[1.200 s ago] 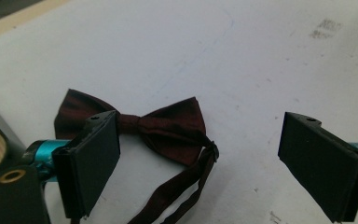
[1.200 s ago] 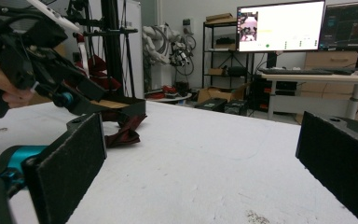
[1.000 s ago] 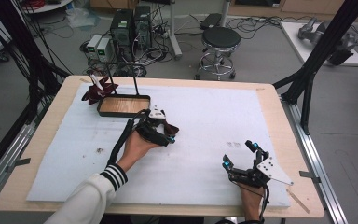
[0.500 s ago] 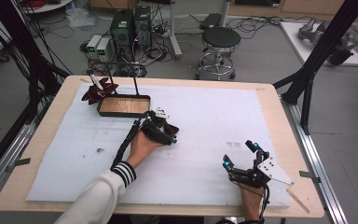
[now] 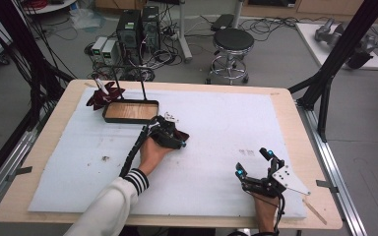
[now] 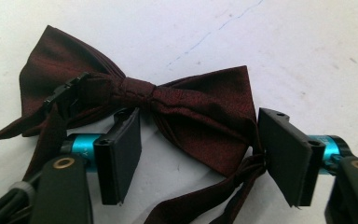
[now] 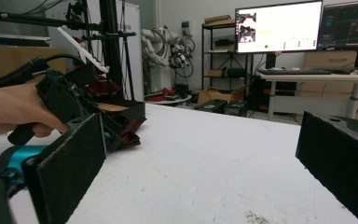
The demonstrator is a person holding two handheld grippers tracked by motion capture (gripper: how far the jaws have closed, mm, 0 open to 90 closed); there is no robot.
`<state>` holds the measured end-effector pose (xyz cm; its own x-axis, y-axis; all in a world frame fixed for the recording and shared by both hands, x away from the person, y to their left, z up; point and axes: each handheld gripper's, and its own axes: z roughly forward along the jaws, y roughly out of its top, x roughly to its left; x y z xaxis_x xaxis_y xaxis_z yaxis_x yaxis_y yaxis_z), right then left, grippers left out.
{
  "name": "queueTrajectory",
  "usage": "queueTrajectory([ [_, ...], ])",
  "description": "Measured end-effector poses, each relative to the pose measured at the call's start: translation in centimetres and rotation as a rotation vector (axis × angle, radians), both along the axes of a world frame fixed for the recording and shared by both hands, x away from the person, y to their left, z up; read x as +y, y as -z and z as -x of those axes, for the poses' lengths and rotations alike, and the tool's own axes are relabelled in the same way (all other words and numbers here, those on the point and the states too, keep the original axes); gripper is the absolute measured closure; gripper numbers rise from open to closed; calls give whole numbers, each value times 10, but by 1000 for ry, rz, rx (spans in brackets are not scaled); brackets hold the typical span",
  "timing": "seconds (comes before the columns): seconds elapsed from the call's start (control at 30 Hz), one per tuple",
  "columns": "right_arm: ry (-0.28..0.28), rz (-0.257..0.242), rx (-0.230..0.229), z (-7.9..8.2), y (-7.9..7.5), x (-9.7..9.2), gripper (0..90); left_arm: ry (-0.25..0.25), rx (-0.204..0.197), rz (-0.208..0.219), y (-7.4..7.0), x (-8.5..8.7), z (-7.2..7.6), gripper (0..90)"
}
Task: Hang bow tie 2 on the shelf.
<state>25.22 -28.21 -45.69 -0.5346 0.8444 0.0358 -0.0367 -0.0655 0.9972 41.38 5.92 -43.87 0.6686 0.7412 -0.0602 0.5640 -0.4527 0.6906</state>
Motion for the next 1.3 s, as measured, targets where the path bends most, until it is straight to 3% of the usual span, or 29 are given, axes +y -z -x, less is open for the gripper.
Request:
queueTrajectory([
  [0.23, 1, 1, -4, 0, 0, 0, 8, -9, -33, -34, -1, -1, 0, 471],
  [0.5, 0, -3, -7, 0, 0, -1, 8, 5, -66, -26, -1, 0, 0, 746],
  [0.57, 0, -3, -7, 0, 0, -1, 8, 12, -88, -41, -2, 1, 0, 791],
  [0.93, 2, -10, -1, 1, 0, -1, 8, 46, -108, -24, -8, 7, 1, 824],
  [1.13, 1, -13, 0, 1, 0, -1, 8, 82, -143, 2, -18, 15, 4, 823],
  [1.3, 2, -9, -1, 1, 0, 0, 8, 99, -202, 26, -32, 24, 9, 824],
])
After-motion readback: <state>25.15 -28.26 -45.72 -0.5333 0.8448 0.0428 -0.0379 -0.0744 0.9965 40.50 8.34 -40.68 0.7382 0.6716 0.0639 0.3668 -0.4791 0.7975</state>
